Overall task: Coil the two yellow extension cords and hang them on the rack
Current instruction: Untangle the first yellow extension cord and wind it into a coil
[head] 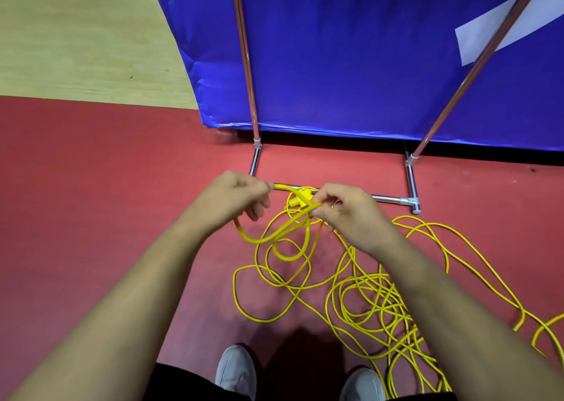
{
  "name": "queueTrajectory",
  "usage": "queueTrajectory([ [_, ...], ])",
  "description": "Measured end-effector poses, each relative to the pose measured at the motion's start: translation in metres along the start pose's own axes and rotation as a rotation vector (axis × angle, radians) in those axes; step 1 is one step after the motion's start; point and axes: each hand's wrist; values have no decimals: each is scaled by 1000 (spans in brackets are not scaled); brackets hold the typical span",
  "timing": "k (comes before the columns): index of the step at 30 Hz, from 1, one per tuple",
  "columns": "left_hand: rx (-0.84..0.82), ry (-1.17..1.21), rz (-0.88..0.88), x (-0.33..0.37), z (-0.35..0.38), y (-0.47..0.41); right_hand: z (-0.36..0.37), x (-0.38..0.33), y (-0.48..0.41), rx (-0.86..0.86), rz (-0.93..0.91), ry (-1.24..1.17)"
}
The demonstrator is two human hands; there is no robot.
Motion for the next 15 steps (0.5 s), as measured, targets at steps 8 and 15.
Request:
queueTrajectory([
  [8,110,-57,263,-3,18,-3,9,-14,2,-43,55,-208],
  [15,462,787,-166,-7,21,-11,5,-11,4,-330,-9,-610],
])
Point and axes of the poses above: each hand's wrist, its own y-axis away from the middle knuckle, its own z-axis out of the palm, x = y × z, and after that the axes turned 12 degrees about z, right-handed
